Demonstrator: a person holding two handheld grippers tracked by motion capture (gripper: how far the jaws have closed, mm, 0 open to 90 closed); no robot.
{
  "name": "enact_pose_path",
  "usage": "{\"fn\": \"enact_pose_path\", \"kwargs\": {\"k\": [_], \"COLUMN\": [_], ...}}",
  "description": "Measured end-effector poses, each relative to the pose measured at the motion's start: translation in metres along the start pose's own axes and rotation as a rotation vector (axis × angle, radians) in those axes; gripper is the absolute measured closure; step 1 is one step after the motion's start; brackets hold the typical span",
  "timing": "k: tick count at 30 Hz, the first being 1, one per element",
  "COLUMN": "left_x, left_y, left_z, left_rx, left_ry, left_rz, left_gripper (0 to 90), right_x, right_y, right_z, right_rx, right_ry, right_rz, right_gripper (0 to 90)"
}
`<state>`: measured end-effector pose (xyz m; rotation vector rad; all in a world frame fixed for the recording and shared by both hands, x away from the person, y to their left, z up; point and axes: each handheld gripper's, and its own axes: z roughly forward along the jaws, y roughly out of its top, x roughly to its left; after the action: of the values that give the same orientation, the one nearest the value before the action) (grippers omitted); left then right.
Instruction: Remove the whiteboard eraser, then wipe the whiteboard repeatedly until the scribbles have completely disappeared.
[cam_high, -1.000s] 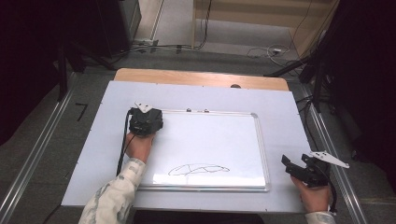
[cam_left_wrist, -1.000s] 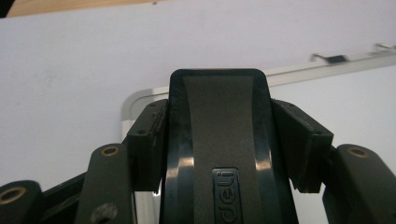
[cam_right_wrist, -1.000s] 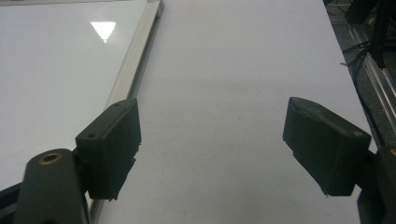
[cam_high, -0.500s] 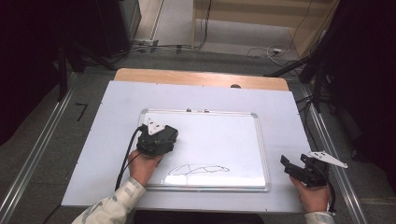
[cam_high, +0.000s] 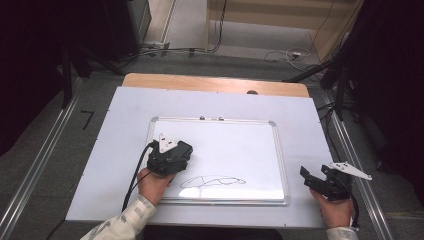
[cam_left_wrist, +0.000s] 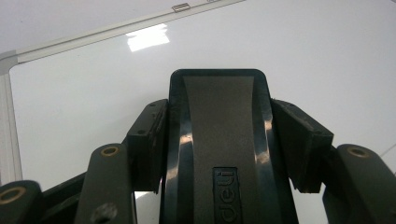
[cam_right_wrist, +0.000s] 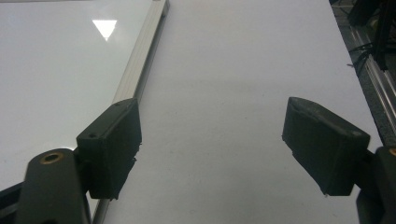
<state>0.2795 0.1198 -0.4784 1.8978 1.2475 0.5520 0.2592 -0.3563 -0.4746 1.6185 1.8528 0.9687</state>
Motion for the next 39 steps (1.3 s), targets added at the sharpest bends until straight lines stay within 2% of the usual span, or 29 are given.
{"fn": "enact_pose_path", "kwargs": {"k": [14, 39], "left_x": [0.000, -0.013], "left_y": [-0.003, -0.007], "left_z": [-0.007, -0.004], "left_rx": [-0.021, 0.004], "left_ry": [-0.012, -0.024], "left_rz": [-0.022, 0.012], "left_gripper": [41.2, 41.1], "right_x": [0.001, 0.005], "right_y": [0.000, 0.000], "right_z": [0.003, 0.004], "right_rx": [0.009, 0.012], "right_ry": [-0.001, 0.003], "right_rz": [-0.001, -0.013], "right_gripper": [18.5, 18.6]}}
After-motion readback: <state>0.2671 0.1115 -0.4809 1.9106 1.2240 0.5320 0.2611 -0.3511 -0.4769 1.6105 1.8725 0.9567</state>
